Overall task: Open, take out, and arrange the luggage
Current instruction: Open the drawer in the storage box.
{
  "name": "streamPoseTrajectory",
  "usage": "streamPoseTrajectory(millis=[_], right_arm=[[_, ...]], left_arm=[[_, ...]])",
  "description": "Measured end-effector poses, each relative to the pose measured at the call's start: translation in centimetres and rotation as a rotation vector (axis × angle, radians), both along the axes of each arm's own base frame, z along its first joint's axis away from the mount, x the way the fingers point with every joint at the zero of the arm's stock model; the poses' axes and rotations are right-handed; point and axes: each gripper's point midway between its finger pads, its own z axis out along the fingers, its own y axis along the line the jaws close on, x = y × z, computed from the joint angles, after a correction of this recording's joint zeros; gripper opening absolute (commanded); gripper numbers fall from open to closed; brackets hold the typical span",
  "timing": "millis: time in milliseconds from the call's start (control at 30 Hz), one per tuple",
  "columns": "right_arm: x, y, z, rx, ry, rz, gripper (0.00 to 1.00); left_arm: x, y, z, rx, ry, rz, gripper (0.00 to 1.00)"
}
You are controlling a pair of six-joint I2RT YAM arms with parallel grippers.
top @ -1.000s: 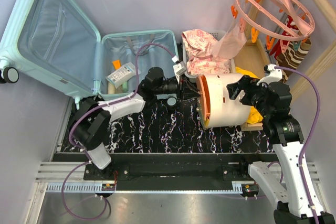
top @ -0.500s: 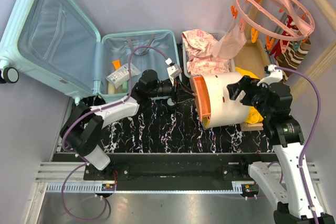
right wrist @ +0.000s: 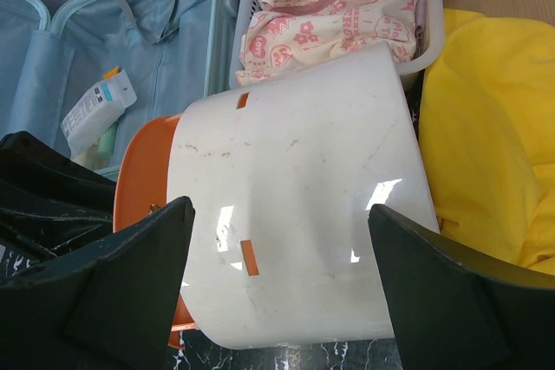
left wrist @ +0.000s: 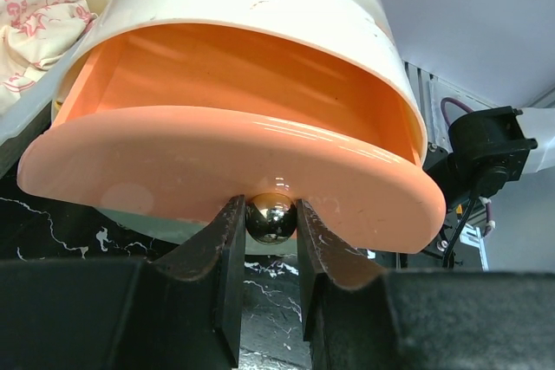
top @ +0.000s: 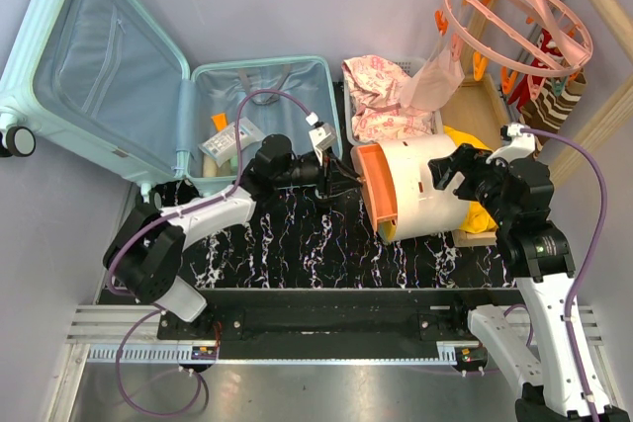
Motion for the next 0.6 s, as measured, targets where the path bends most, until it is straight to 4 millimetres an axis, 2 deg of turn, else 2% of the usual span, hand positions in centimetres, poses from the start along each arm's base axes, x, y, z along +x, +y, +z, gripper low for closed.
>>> streamPoseTrajectory(millis=[533,600], right_arm=[[-0.12,-0.01,0.09,0.001,-0.004,0.000,0.92],[-0.12,-0.02,0.09,0.001,-0.004,0.000,0.92]], left_arm=[[-0.50,0.83,0.01,0.006,-0.006,0.021,0.00],[-0.53,0.87,0.02,0.006,-0.005,0.021,0.17]])
